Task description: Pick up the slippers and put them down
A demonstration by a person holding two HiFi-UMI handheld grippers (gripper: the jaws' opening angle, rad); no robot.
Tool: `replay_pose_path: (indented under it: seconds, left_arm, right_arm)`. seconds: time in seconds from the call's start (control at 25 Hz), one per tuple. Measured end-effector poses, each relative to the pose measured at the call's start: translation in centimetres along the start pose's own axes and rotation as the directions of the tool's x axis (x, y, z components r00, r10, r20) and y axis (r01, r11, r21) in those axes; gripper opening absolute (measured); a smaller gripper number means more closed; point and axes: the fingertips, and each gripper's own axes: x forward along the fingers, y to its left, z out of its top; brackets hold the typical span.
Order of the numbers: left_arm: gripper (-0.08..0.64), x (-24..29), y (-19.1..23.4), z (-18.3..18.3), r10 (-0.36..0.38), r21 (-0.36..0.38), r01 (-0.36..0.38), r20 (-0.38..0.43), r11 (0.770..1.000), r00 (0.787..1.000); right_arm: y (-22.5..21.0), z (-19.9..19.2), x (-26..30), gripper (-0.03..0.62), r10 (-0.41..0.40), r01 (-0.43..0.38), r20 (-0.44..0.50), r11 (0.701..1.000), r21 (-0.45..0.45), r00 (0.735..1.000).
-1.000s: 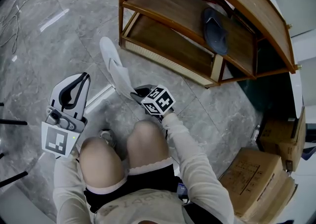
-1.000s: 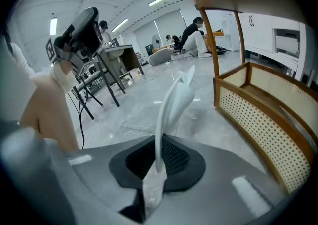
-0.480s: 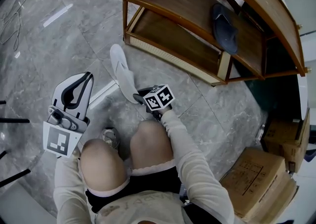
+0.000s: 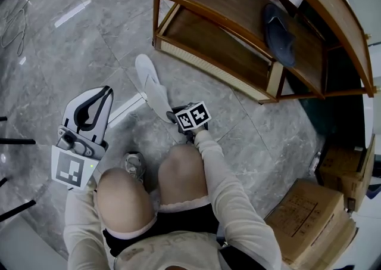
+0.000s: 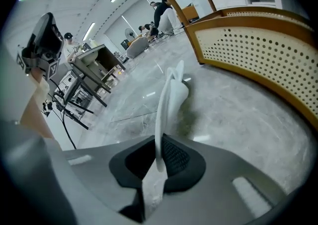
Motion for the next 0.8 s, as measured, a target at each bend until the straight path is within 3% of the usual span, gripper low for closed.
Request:
replay_pose_path:
  seconds: [0.36, 0.8]
  left_arm:
    - [0.005, 0.5, -0.3, -1.1, -0.012, 0.007, 0.012, -0.019, 1.0, 1.0]
    - [0.005, 0.1, -0.4, -1.9, -0.006, 0.015, 0.007, -0.044, 1.0, 0.999]
  right_arm:
    - [-4.4, -0.5, 0.4, 0.063, -0.188, 0.188, -0.01, 0.982, -0.018, 0.982]
    - [-7.8, -1.7, 0.3, 0.109, -0.281, 0.279, 0.004, 0.956, 0.09, 0.96]
